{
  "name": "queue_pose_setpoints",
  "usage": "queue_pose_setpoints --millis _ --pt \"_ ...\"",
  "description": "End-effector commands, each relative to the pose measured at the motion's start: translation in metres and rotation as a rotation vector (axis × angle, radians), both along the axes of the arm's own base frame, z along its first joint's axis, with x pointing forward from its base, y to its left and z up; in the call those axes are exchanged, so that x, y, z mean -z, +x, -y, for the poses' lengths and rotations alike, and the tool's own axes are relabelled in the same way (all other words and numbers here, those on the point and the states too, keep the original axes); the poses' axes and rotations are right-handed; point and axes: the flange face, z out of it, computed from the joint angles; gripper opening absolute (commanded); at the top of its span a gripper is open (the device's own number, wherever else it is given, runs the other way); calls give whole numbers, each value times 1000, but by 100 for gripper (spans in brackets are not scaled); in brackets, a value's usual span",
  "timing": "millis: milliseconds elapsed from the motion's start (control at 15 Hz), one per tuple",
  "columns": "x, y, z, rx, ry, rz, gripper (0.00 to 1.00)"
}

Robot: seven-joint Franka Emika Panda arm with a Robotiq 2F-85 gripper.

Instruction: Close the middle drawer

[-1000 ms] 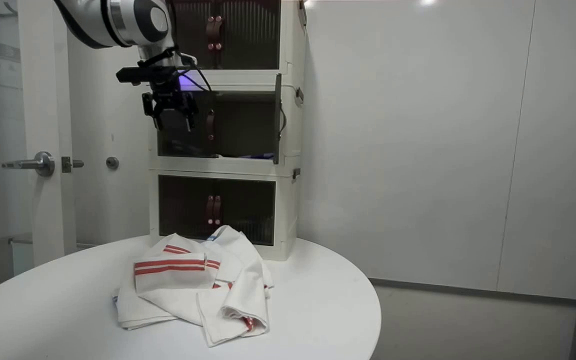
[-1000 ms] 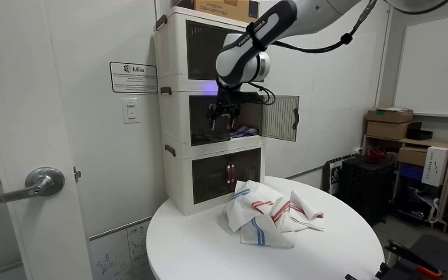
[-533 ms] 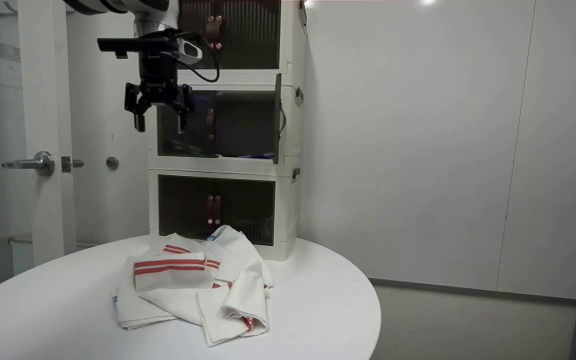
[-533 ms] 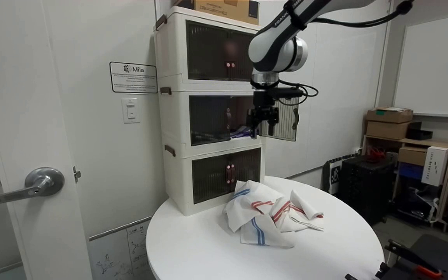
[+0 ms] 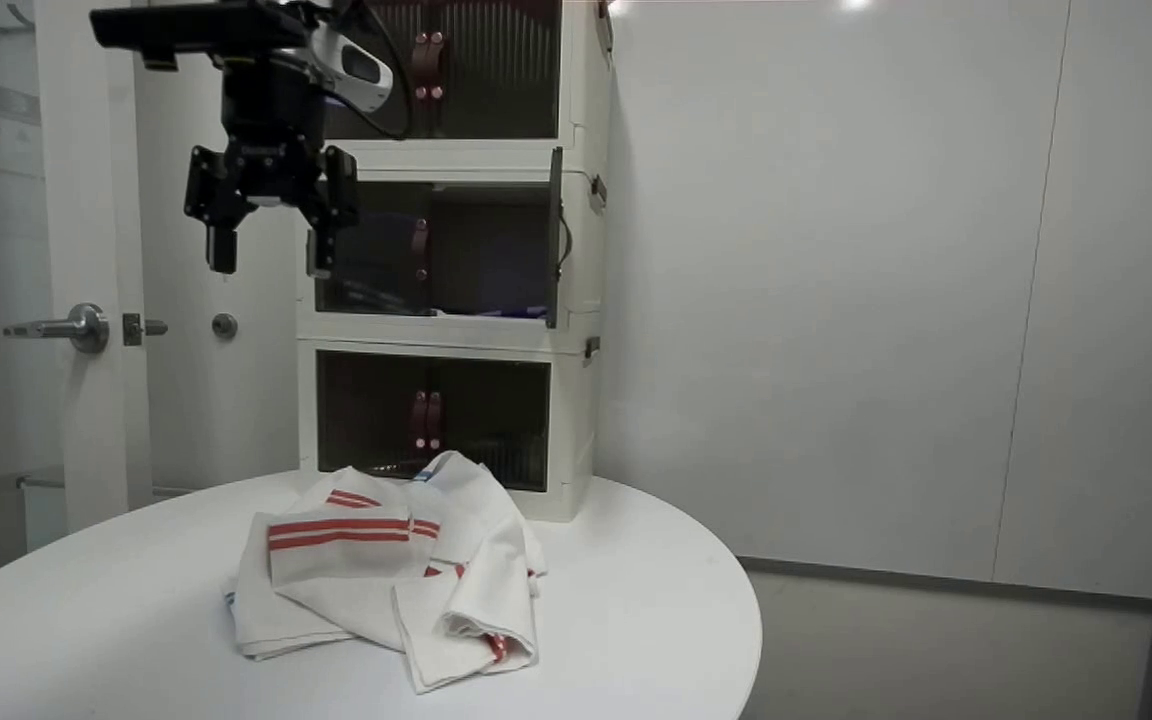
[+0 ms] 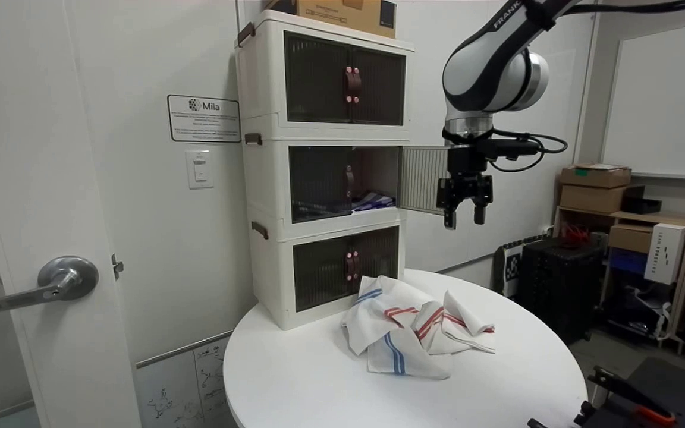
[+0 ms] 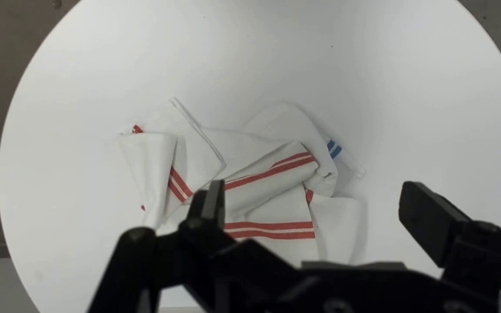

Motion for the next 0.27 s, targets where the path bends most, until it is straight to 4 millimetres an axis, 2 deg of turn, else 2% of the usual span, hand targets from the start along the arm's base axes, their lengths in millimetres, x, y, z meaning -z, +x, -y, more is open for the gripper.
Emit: queue_pose_setpoints --millis 0,200 --pt "-1 -4 0 2 1 1 100" --pt "-3 -7 0 3 1 4 100"
